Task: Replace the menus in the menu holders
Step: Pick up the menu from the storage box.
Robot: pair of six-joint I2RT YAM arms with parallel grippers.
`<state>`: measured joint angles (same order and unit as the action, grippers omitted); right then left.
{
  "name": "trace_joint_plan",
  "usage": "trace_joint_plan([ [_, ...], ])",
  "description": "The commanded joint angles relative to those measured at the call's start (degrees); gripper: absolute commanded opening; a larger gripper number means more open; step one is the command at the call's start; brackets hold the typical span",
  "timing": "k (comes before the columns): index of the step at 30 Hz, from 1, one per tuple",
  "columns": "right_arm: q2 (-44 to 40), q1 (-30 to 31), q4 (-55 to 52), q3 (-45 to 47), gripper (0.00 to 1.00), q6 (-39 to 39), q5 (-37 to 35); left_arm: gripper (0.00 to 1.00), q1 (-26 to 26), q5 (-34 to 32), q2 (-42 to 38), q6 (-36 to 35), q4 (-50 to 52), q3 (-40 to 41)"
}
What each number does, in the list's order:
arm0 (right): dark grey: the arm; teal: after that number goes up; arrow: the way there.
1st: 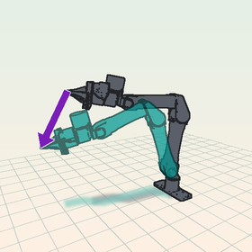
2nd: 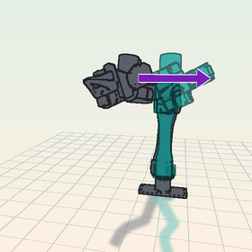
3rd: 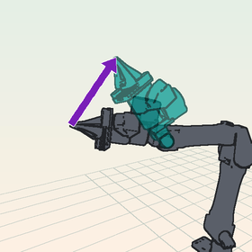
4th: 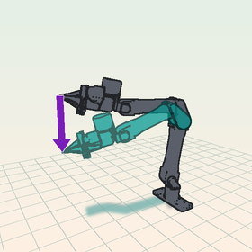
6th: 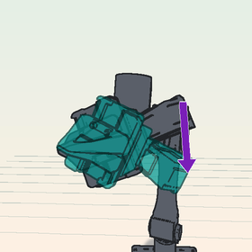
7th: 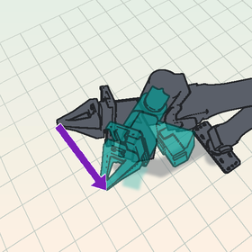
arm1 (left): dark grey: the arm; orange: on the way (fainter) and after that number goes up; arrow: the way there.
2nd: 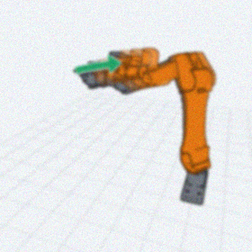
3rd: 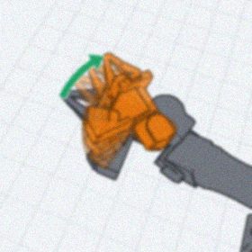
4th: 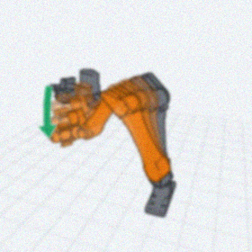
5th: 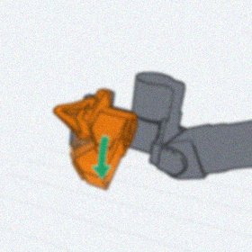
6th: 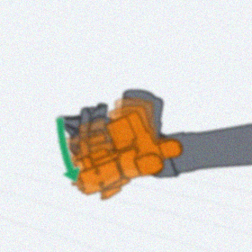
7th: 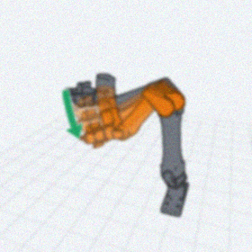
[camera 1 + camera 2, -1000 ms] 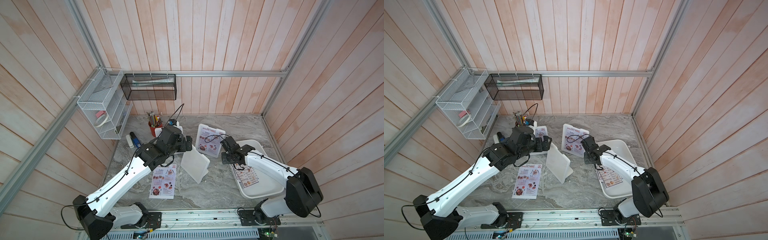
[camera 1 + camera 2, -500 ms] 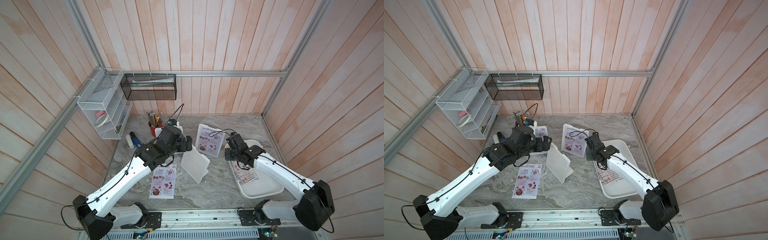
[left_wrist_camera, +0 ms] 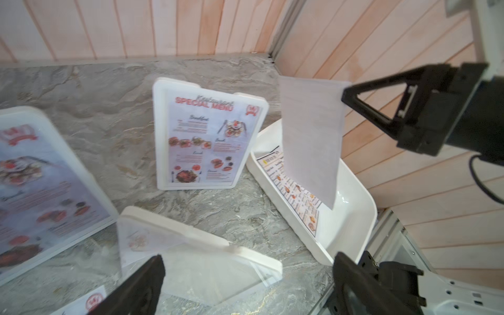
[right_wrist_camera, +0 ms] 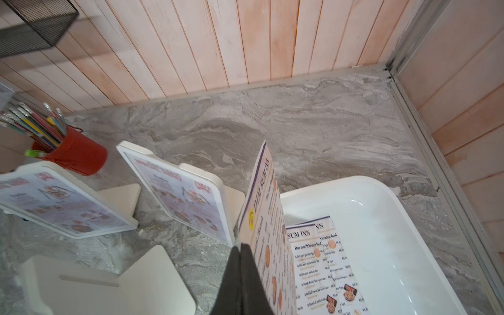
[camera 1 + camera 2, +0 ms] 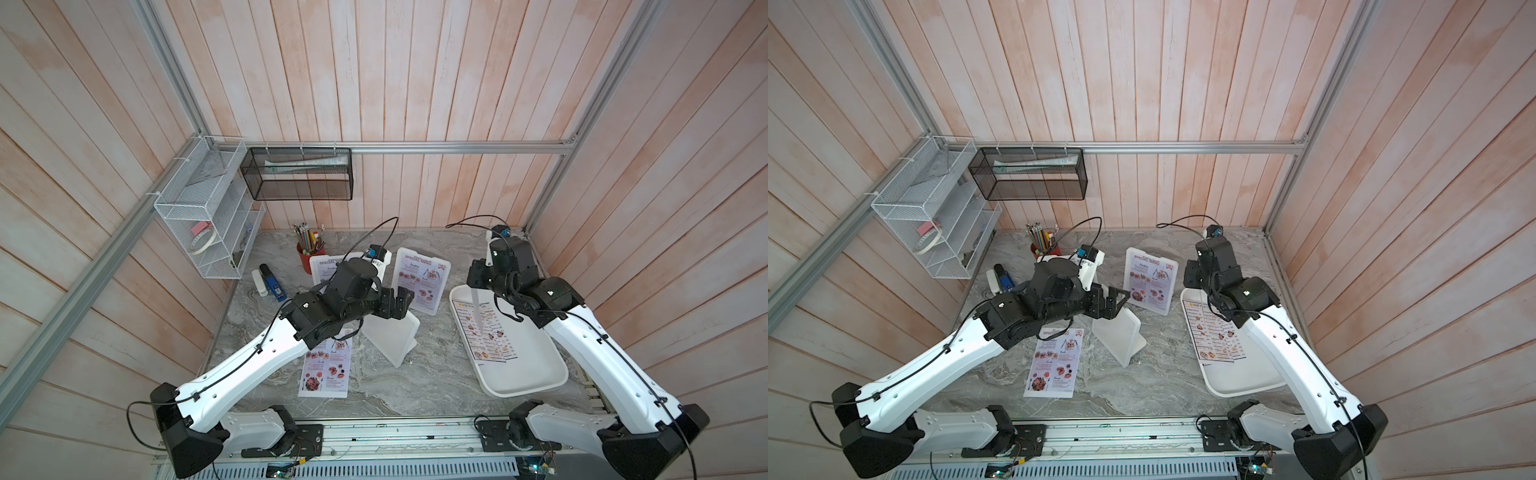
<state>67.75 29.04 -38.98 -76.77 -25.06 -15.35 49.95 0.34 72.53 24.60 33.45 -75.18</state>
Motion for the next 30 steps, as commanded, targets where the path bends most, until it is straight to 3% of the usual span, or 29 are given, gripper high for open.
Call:
trace_joint_plan([
  [1,-0.8,0.3,0.3,-2.8,0.0,-0.1,3.2,0.98,4.2,1.1,2.2,-2.2,-6.3,-1.1],
  [5,-1.1,1.1,2.1,-4.5,0.0,-1.7,3.7,0.98,7.9,-4.2,4.0,0.1,-10.6,-0.1],
  [11,-0.6,4.1,9.2,-4.3,0.0,-6.1,4.5,0.99,14.6,-14.1,8.1,-3.6,-15.5,-2.8],
  [16,0.4,6.1,12.7,-4.3,0.0,-8.2,4.2,0.99,15.3,-22.6,13.1,-1.8,-14.9,-7.3],
  [20,-0.3,6.5,15.2,-3.4,0.0,-9.5,4.0,1.0,15.3,-29.0,14.7,1.1,-19.3,-5.6],
  [25,-1.1,6.4,16.8,-2.8,0.0,-11.0,4.1,1.0,13.9,-30.9,15.4,3.4,-25.3,-3.3],
  [30,-1.3,6.4,17.4,-3.4,0.0,-11.4,5.2,1.0,10.5,-26.3,16.3,4.4,-30.2,-1.4],
])
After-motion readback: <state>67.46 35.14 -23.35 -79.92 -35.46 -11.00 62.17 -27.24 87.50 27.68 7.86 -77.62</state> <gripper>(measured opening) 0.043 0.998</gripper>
